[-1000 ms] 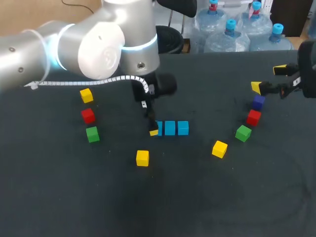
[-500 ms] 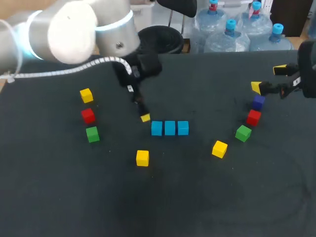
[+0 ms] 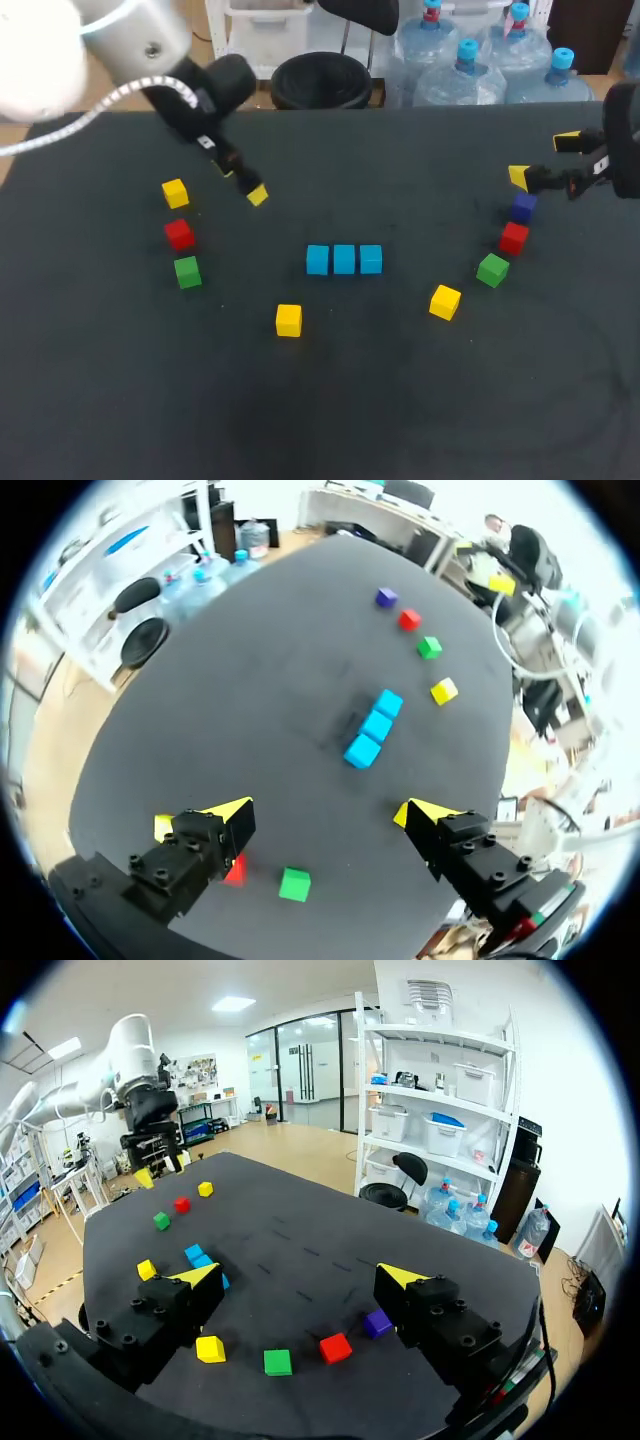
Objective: Place the blue cubes, place green cubes on the blue cubes, place the yellow cubes on the green cubes, then place the red cubes on the yellow cubes, and place purple cube on the red cubes.
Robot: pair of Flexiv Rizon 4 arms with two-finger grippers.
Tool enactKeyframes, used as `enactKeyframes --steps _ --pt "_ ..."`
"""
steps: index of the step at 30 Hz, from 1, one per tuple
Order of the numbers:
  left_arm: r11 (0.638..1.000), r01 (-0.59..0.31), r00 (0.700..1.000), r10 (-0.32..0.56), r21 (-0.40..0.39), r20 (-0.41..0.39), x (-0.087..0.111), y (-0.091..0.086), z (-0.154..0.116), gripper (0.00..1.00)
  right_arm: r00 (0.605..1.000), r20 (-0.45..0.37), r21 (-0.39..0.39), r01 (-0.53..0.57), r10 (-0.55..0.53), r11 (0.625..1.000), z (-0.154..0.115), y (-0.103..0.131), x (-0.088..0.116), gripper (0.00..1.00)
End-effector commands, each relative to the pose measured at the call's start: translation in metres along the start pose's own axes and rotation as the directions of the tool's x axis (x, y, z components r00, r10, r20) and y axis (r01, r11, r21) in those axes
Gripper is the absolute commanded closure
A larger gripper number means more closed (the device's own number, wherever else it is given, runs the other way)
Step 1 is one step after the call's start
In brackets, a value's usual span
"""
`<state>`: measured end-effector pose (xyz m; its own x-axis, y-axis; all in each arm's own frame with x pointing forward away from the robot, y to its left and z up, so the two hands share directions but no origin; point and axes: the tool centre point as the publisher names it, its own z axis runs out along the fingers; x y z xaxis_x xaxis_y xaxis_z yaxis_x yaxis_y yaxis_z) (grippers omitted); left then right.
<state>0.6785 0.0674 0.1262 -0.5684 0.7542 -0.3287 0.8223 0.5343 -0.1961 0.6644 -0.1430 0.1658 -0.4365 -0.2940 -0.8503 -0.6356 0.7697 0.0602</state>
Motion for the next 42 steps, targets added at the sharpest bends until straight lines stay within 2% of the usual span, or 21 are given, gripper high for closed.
enactKeyframes --steps 1,4,6,9,14,16,22,27,42 --pt "0.977 0.211 0.846 -0.184 0.002 0.501 0.026 -0.004 -0.009 0.0 1.0 -0.003 0.005 0.0 0.0 1.0 -0.001 0.001 0.0 0.0" --pt "0.962 0.27 0.787 -0.206 -0.025 0.581 0.032 0.001 -0.014 0.0 1.0 -0.003 0.005 0.0 0.0 1.0 -0.001 0.001 0.0 0.0" --pt "0.942 0.336 0.731 -0.278 0.026 0.624 0.036 0.006 -0.017 0.0 1.0 -0.003 0.005 0.0 0.0 1.0 -0.001 0.001 0.0 0.0" --pt "0.936 0.352 0.711 -0.261 -0.01 0.653 0.041 0.007 -0.017 0.0 1.0 -0.003 0.005 0.0 0.0 1.0 -0.001 0.001 0.0 0.0" --pt "0.927 0.374 0.685 -0.29 0.019 0.669 0.042 0.007 -0.017 0.0 1.0 -0.003 0.005 0.0 0.0 1.0 -0.001 0.001 0.0 0.0" --pt "0.927 0.375 0.683 -0.288 0.016 0.671 0.042 0.006 -0.019 0.0 1.0 -0.003 0.005 0.0 0.0 1.0 -0.001 0.001 0.0 0.0" --pt "0.92 0.392 0.649 -0.29 0.018 0.703 0.044 0.0 -0.027 0.0 1.0 -0.003 0.005 0.0 0.0 1.0 -0.001 0.001 0.0 0.0" --pt "0.923 0.385 0.656 -0.284 0.014 0.699 0.049 -0.003 -0.037 0.0 1.0 -0.003 0.005 0.0 0.0 1.0 -0.001 0.001 0.0 0.0" --pt "0.923 0.385 0.656 -0.284 0.014 0.699 0.049 -0.003 -0.037 0.0 1.0 -0.003 0.005 0.0 0.0 1.0 -0.001 0.001 0.0 0.0"
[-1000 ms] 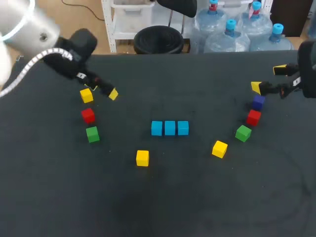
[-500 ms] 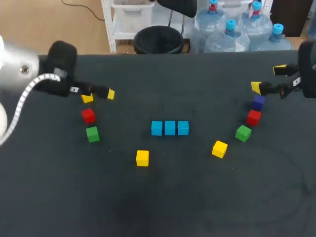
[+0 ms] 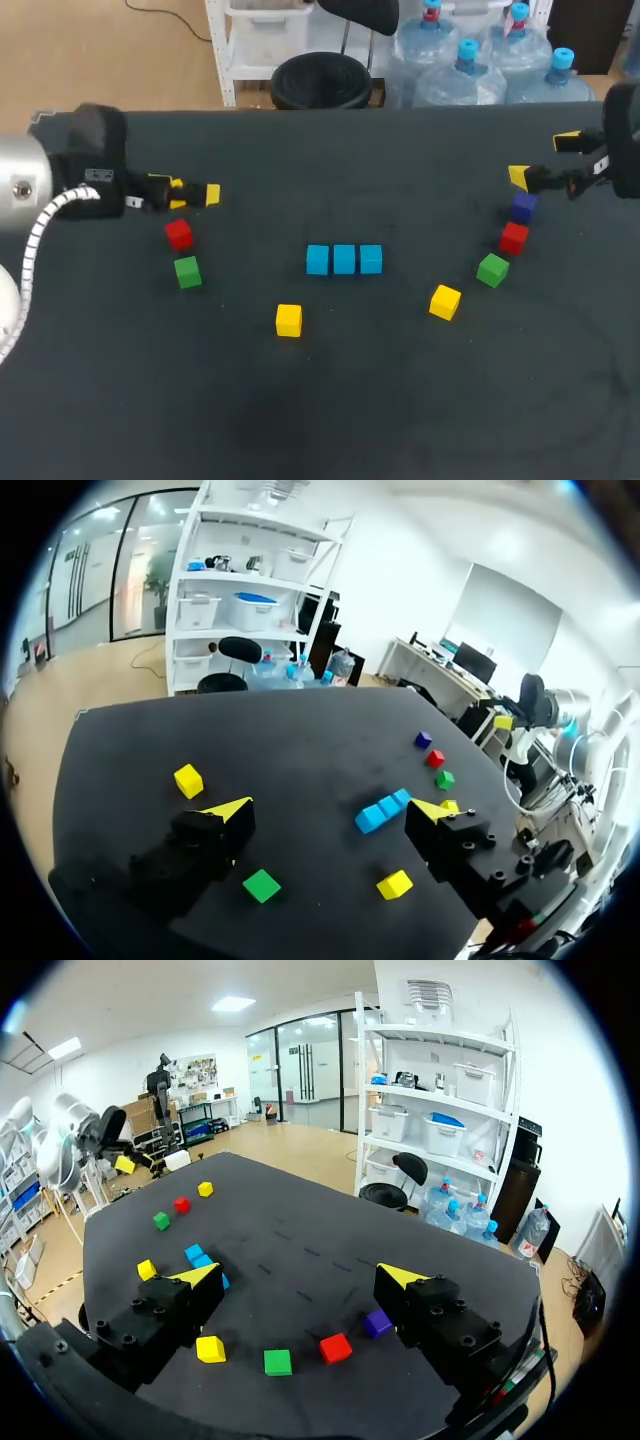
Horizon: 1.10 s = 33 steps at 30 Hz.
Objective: Place the blue cubes, place green cubes on the blue cubes, place the yellow cubes on the green cubes, then place the red cubes on the yellow cubes, and place purple cube on the red cubes.
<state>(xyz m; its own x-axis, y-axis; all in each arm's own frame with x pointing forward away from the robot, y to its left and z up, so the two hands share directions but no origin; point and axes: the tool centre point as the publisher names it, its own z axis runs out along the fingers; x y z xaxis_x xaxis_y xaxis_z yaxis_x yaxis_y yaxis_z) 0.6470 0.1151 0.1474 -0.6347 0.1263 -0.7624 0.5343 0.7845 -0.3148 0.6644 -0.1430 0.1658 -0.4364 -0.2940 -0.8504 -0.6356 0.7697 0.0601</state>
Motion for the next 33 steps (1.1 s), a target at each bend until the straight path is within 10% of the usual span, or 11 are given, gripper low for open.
enactKeyframes --steps 1,9,19,33 --pt "1.0 -0.001 0.997 0.0 0.011 0.081 0.002 0.002 0.0 0.0 1.0 -0.003 0.005 0.0 0.0 1.0 -0.001 0.001 0.0 0.0" --pt "1.0 -0.001 0.997 0.0 0.011 0.081 0.002 0.002 0.0 0.0 1.0 -0.003 0.005 0.0 0.0 1.0 -0.001 0.001 0.0 0.0" --pt "1.0 -0.001 0.997 0.0 0.011 0.081 0.002 0.002 0.0 0.0 0.952 -0.248 -0.14 0.15 -0.181 0.979 0.027 0.035 -0.022 0.0" --pt "1.0 -0.001 0.997 0.0 0.011 0.081 0.002 0.002 0.0 0.0 0.814 -0.513 -0.267 0.151 -0.272 0.952 0.073 0.049 0.052 0.0"
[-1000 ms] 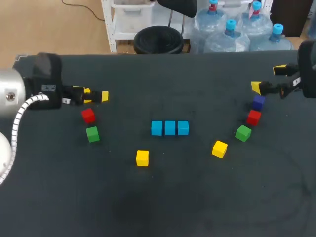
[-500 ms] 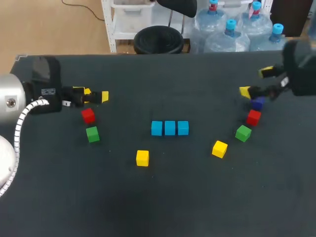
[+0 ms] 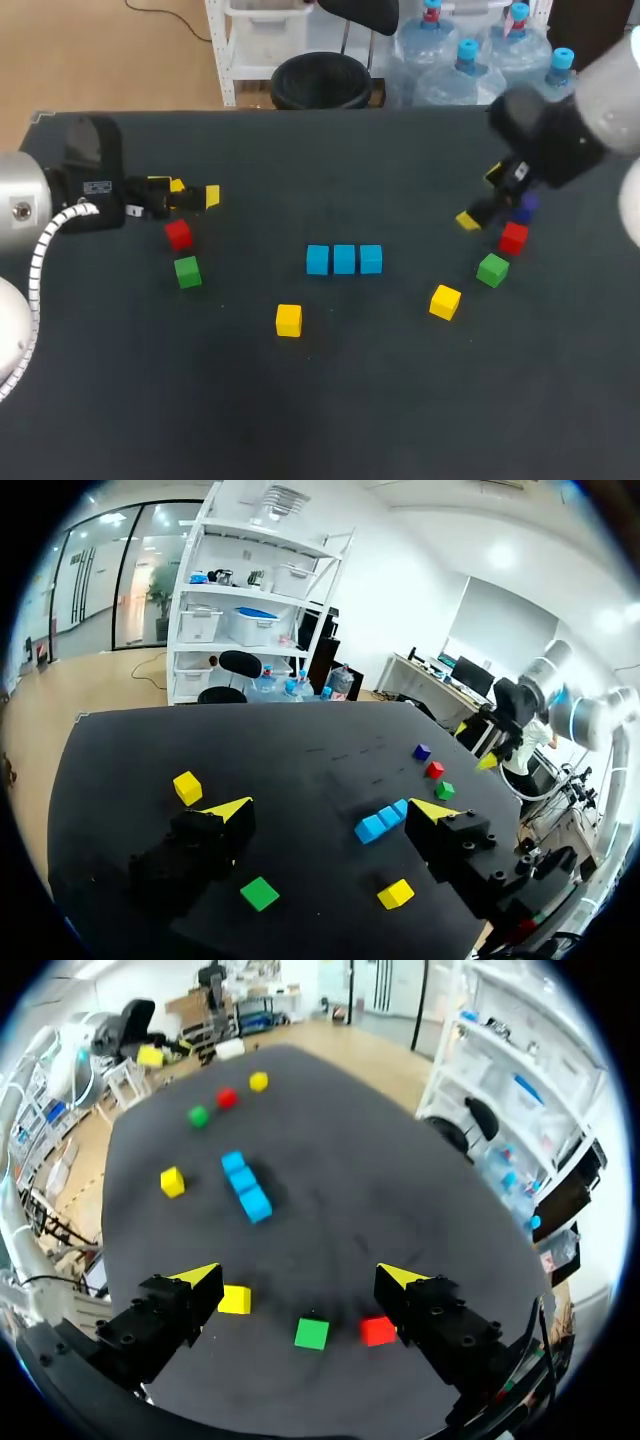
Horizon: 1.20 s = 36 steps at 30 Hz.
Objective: Place the blue cubes, place green cubes on the blue cubes, place the yellow cubes on the green cubes, then place the red cubes on the yellow cubes, and place purple cube on the red cubes.
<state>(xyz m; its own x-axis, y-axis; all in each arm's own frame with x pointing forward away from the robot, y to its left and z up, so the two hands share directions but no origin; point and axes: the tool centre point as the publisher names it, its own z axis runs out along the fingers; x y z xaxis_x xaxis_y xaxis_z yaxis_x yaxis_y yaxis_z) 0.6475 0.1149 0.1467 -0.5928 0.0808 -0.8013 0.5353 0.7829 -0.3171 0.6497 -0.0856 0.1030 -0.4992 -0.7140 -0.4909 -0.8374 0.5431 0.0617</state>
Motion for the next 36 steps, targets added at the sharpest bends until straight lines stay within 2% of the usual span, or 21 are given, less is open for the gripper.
enactKeyframes --steps 1,10,15,21,25,30,36 --pt "1.0 -0.001 1.0 0.001 0.008 0.008 0.002 0.002 -0.001 0.0 0.997 -0.081 0.002 0.012 -0.011 1.0 0.023 -0.003 0.003 0.0" --pt "1.0 -0.001 1.0 0.001 0.008 0.008 0.002 0.002 -0.001 0.0 0.951 -0.286 0.031 0.134 -0.12 0.99 0.026 0.012 0.031 0.0" --pt "1.0 -0.001 1.0 0.001 0.008 0.008 0.002 0.002 -0.001 0.0 0.938 -0.334 0.022 0.106 -0.092 0.994 0.028 0.013 0.051 0.0" --pt "1.0 -0.001 1.0 0.001 0.008 0.008 0.002 0.002 -0.001 0.0 0.942 -0.336 0.036 0.007 0.006 0.999 0.037 -0.001 0.079 0.0" --pt "1.0 -0.001 1.0 0.001 0.008 0.008 0.002 0.002 -0.001 0.0 0.948 -0.315 0.041 -0.032 0.043 0.999 0.043 -0.007 0.088 0.0" --pt "1.0 -0.001 1.0 0.001 0.008 0.008 0.002 0.002 -0.001 0.0 0.95 -0.306 0.026 -0.051 0.057 0.998 0.051 -0.009 0.09 0.0" --pt "1.0 -0.001 1.0 0.001 0.008 0.008 0.002 0.002 -0.001 0.0 0.944 -0.33 -0.013 -0.013 0.008 1.0 0.062 -0.004 0.086 0.0"
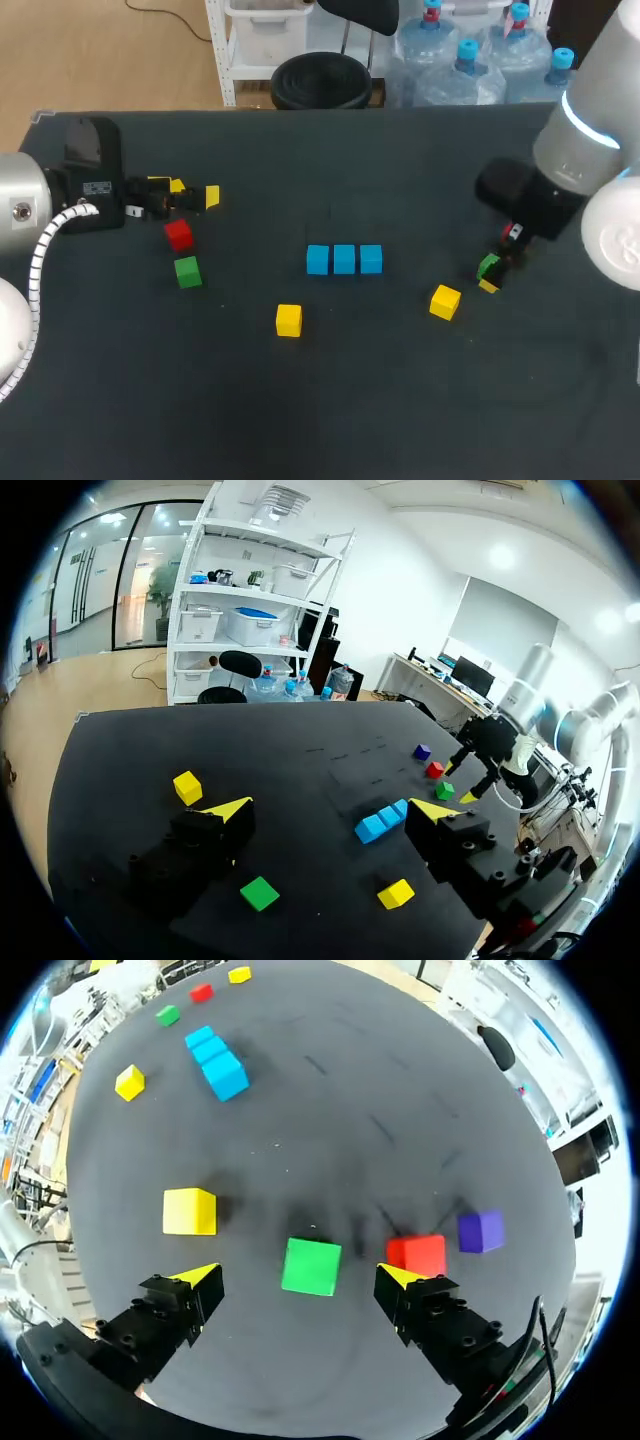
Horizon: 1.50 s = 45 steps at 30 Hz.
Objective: Place the blue cubes, place green cubes on the blue cubes, place the yellow cubes on the green cubes, then place the red cubes on the yellow cubes, and place purple cube on the red cubes.
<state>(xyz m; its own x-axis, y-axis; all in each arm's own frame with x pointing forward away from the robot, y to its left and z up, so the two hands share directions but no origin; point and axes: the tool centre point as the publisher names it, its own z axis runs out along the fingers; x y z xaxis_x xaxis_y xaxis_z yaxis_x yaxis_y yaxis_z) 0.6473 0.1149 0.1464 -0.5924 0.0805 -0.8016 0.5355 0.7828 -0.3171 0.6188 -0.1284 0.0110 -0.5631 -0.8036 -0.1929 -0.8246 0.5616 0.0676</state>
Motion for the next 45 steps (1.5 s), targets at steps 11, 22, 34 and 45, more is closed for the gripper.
enactKeyframes --steps 11,22,34,45 --pt "1.0 -0.001 1.0 0.001 0.008 0.008 0.002 0.002 -0.001 0.0 0.996 -0.066 -0.035 0.057 -0.06 0.998 0.012 0.0 -0.011 0.5" --pt "1.0 -0.001 1.0 0.001 0.008 0.008 0.002 0.002 -0.001 0.0 0.992 -0.089 -0.041 0.086 -0.09 0.995 0.011 -0.003 -0.008 0.92" --pt "1.0 -0.001 1.0 0.001 0.008 0.008 0.002 0.002 -0.001 0.0 0.976 -0.059 -0.055 0.205 -0.208 0.977 -0.021 -0.006 -0.033 1.0" --pt "1.0 -0.001 1.0 0.001 0.008 0.008 0.002 0.002 -0.001 0.0 0.903 -0.023 -0.06 0.426 -0.428 0.903 -0.049 0.003 -0.085 1.0"
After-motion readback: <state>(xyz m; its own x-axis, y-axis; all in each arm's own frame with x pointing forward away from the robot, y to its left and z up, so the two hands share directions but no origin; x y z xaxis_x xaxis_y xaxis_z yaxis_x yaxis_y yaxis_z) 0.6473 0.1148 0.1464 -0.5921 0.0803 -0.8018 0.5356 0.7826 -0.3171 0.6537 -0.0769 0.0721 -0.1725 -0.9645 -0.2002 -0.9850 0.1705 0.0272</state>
